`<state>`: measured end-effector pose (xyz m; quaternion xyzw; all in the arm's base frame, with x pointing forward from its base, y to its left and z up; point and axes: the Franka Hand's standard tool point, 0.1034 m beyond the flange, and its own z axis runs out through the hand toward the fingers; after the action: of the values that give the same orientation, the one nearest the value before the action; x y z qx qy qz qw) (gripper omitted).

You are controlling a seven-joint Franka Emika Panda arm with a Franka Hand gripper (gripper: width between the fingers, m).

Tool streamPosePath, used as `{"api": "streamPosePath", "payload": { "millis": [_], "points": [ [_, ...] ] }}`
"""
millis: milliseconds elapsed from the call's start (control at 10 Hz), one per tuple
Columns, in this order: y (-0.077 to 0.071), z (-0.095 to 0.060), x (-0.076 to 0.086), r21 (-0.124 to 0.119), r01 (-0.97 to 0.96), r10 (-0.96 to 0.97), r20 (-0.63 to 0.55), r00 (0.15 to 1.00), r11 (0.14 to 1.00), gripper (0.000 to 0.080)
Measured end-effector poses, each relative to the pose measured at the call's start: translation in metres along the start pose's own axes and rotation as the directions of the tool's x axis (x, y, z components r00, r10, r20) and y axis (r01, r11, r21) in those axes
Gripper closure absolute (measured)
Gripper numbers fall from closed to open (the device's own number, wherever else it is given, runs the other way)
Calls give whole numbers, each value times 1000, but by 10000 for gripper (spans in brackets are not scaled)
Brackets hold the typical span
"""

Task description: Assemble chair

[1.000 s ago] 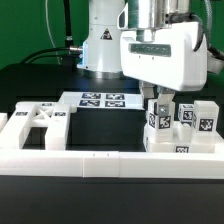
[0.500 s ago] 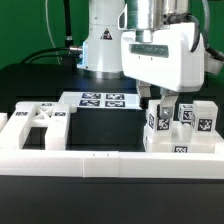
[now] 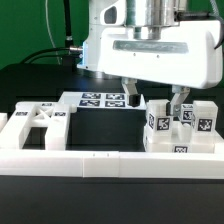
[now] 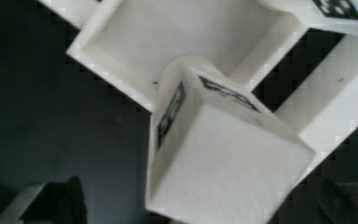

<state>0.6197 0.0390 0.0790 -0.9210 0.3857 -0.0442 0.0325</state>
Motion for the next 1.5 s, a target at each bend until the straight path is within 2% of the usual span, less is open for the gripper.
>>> {"api": "streamPosePath", "payload": {
  "millis": [500,800,1100,1200,1300,1500],
  "points": [
    [0,0,1,-2,309,-309,-1,951,951,150],
    [-3,0,-3,-1,488,-488,-1,873,873,150],
    [-7,0,-7,-7,581,-581,0,814,814,150],
    [-6,0,-7,-7,650,-650,0,760,760,150],
    [-6,0,-7,-7,665,-665,0,747,747,150],
    [-5,0,-6,-19,772,-772,4,635,635,150]
  ]
}}
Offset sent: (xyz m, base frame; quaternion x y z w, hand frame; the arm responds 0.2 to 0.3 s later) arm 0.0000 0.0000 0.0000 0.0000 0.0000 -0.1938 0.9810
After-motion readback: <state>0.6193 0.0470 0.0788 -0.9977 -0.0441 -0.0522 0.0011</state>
